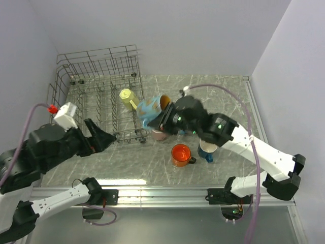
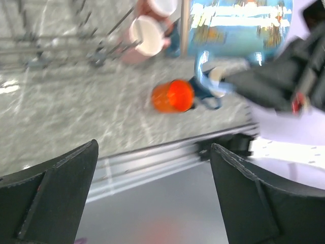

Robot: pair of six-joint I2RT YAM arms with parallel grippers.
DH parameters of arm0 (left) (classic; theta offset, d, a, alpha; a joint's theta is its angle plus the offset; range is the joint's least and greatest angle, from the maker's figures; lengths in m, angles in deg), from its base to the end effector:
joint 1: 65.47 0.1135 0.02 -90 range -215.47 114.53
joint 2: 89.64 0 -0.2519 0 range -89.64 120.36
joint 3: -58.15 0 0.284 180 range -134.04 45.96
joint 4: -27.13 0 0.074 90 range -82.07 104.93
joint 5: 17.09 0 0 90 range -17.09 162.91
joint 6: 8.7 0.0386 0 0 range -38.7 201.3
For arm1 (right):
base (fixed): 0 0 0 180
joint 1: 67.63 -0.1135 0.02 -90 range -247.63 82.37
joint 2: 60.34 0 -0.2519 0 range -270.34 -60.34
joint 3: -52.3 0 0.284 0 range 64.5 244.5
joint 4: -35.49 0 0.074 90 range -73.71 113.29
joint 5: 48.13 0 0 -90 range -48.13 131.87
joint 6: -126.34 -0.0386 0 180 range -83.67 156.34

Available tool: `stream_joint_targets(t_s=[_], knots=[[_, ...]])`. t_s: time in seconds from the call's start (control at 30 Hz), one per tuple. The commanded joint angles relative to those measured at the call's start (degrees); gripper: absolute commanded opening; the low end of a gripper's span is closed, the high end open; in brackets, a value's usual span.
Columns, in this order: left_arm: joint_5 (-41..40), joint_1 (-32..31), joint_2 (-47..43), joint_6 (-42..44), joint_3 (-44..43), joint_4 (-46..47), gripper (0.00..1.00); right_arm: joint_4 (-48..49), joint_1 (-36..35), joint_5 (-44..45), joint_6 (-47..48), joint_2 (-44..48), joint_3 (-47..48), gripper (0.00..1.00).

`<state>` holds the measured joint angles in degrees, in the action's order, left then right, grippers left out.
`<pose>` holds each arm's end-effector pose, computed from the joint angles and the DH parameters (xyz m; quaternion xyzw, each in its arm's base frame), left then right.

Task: Load the cups into the dish rack

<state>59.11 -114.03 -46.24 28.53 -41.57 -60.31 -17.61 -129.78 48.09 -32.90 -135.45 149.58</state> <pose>0.0664 -0.0613 0.4653 -0.0908 0.8618 -0.3111 0.3902 0.1507 0.2763 0.4064 0.0804 0.8655 0.4292 0.2456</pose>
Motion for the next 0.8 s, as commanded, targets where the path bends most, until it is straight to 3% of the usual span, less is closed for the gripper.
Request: stream_joint_targets(t_s=[0.0,0.23,0.53,0.7,0.77], knots=[[-1.67,0.13,-3.31,-1.98,-0.55,6.65,0.99,21.99,7.29,-12.61,2.35,1.99,-1.15,0.0],[2.38,-1.89,-11.32,-4.18,13.15,32.67,0.99,44.73,13.02,-31.6,-6.08,-1.88,-4.04,0.0],[3.33,-2.86,-8.69,-7.34,21.07,47.72,0.99,67.17,15.74,-42.07,-18.47,-3.29,-9.13,0.0],[12.73,-1.72,-0.08,-6.12,17.84,54.31,0.99,69.11,20.22,-44.71,-19.8,0.3,-13.53,0.0],[15.47,1.17,5.0,-4.72,12.75,53.28,0.99,70.6,23.54,-46.2,-20.94,1.28,-15.8,0.0]])
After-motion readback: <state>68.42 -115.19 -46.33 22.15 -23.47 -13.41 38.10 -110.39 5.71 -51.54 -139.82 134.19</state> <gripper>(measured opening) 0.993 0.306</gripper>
